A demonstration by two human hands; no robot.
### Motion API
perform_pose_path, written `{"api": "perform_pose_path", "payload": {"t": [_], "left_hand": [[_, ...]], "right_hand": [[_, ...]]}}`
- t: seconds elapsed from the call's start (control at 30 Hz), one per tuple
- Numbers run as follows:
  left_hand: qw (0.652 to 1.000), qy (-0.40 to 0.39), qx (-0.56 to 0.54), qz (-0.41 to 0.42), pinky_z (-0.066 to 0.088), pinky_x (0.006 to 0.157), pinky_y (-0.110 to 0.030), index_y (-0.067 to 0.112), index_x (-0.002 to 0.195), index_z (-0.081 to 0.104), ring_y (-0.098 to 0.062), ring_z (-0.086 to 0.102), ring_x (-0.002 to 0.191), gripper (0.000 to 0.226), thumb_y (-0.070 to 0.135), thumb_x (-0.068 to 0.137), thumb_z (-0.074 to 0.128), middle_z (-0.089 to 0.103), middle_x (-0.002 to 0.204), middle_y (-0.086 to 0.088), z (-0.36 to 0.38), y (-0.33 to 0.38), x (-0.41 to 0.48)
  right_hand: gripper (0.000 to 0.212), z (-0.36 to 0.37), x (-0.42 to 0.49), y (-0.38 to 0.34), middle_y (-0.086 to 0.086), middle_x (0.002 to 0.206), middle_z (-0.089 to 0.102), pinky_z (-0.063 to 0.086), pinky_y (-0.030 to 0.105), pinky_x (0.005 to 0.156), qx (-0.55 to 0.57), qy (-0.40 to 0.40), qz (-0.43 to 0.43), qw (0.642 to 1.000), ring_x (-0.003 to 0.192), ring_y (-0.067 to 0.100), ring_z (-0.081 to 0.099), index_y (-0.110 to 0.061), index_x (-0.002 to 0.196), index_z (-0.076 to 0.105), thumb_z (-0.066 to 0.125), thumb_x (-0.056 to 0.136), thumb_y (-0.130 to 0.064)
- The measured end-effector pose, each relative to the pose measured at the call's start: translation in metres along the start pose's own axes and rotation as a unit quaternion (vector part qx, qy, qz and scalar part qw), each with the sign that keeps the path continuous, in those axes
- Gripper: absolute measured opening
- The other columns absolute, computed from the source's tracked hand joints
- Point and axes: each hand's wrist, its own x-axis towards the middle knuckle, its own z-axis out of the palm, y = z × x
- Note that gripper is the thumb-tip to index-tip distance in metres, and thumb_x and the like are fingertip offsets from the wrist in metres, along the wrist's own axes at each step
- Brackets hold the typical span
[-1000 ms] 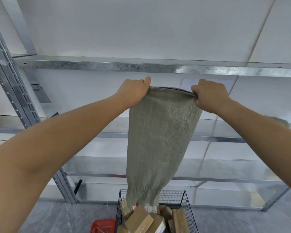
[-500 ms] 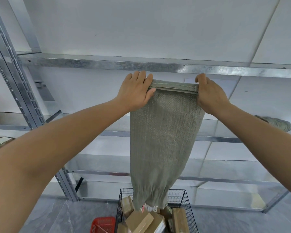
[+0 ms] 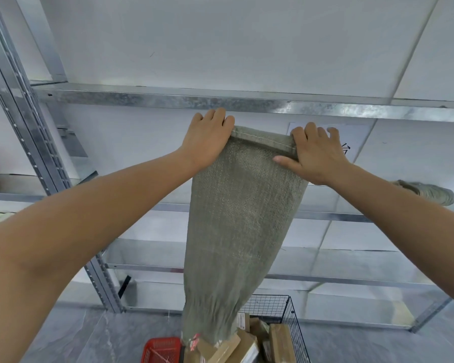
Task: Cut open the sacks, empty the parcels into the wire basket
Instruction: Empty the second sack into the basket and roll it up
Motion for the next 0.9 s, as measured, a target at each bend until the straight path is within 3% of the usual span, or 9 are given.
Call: {"api": "perform_pose_path", "payload": {"t": [0.07, 0.17, 0.23, 0.3, 0.37, 0.5, 0.67, 0.8, 0.9], "left_hand": [[0.999, 0.011, 0.046, 0.014, 0.024, 0.050, -0.023, 0.010, 0.078, 0.046, -0.018, 0.046, 0.049, 0.029, -0.003, 0.054, 0.055, 0.054, 0.065, -0.005, 0.001, 0.001, -0.003], [0.995, 0.050, 0.087, 0.023, 0.030, 0.049, -0.023, 0.013, 0.085, 0.044, -0.016, 0.045, 0.052, 0.020, -0.001, 0.072, 0.037, 0.057, 0.070, -0.003, 0.008, -0.003, -0.007], [0.995, 0.065, 0.079, 0.023, 0.035, 0.051, -0.023, 0.009, 0.093, 0.050, -0.018, 0.049, 0.056, 0.019, 0.012, 0.084, 0.032, 0.061, 0.077, -0.005, 0.011, -0.005, -0.014], [0.998, 0.050, 0.039, 0.015, 0.040, 0.054, -0.025, 0.010, 0.101, 0.057, -0.020, 0.054, 0.064, 0.043, 0.039, 0.090, 0.027, 0.062, 0.085, -0.008, 0.008, -0.003, -0.019], [0.999, 0.036, 0.009, 0.005, 0.042, 0.057, -0.025, 0.013, 0.104, 0.061, -0.021, 0.056, 0.067, 0.052, 0.046, 0.092, 0.022, 0.061, 0.086, -0.008, 0.002, -0.004, -0.019], [0.997, 0.020, 0.042, 0.056, 0.038, 0.057, -0.025, 0.016, 0.080, 0.059, -0.017, 0.050, 0.058, 0.011, 0.026, 0.076, 0.063, 0.056, 0.071, -0.001, -0.003, -0.006, -0.017], [0.994, -0.097, -0.013, 0.056, 0.028, 0.047, -0.022, 0.008, 0.070, 0.057, -0.020, 0.046, 0.046, 0.031, -0.001, 0.047, 0.076, 0.055, 0.067, -0.008, -0.015, -0.003, -0.016], [0.973, -0.167, -0.161, 0.009, 0.031, 0.054, -0.029, -0.001, 0.088, 0.060, -0.033, 0.056, 0.069, 0.015, -0.001, 0.073, 0.063, 0.055, 0.097, -0.021, -0.028, 0.004, -0.009], [0.958, -0.244, -0.145, -0.040, 0.032, 0.060, -0.033, 0.002, 0.103, 0.053, -0.034, 0.055, 0.086, 0.018, 0.005, 0.088, 0.044, 0.051, 0.109, -0.017, -0.034, 0.010, -0.004]], "right_hand": [[0.077, 0.001, -0.002, -0.005, 0.020, 0.119, 0.045, 0.025, 0.052, 0.102, 0.001, -0.008, 0.013, 1.000, 0.107, 0.036, 0.047, -0.007, 0.124, 0.039, 0.013, 0.084, -0.068], [0.047, 0.005, 0.000, -0.004, 0.024, 0.115, 0.045, 0.032, 0.051, 0.094, -0.019, 0.011, 0.002, 1.000, 0.103, 0.038, 0.048, -0.004, 0.122, 0.042, 0.031, 0.097, -0.042], [0.029, 0.007, 0.001, -0.007, 0.028, 0.095, 0.052, 0.042, 0.049, 0.072, -0.040, 0.045, -0.029, 0.998, 0.080, 0.039, 0.054, 0.004, 0.104, 0.053, 0.055, 0.091, -0.023], [0.022, 0.009, 0.002, -0.008, 0.026, 0.073, 0.052, 0.036, 0.036, 0.049, -0.031, 0.073, -0.037, 0.996, 0.054, 0.033, 0.050, 0.005, 0.080, 0.055, 0.073, 0.074, -0.006], [0.021, 0.011, 0.006, -0.008, 0.024, 0.071, 0.050, 0.030, 0.029, 0.044, -0.024, 0.074, -0.052, 0.996, 0.049, 0.028, 0.045, 0.003, 0.074, 0.053, 0.073, 0.067, 0.006], [0.013, 0.008, 0.009, -0.007, 0.023, 0.102, 0.047, 0.033, 0.034, 0.054, 0.037, 0.046, -0.040, 0.997, 0.072, 0.032, 0.048, 0.003, 0.100, 0.052, 0.049, 0.087, 0.000], [0.011, -0.002, 0.009, -0.017, 0.013, 0.097, 0.046, 0.029, 0.032, 0.059, 0.053, 0.023, -0.053, 0.997, 0.075, 0.026, 0.042, -0.003, 0.095, 0.050, 0.051, 0.085, -0.008], [0.014, -0.004, 0.012, -0.026, 0.004, 0.081, 0.038, 0.030, 0.031, 0.061, 0.074, -0.023, -0.070, 0.995, 0.071, 0.021, 0.039, -0.012, 0.086, 0.036, 0.050, 0.086, -0.009], [0.013, -0.002, 0.012, -0.027, 0.000, 0.063, 0.028, 0.022, 0.030, 0.047, 0.066, -0.007, -0.083, 0.994, 0.053, 0.020, 0.032, -0.004, 0.100, 0.038, 0.041, 0.088, 0.000]]}}
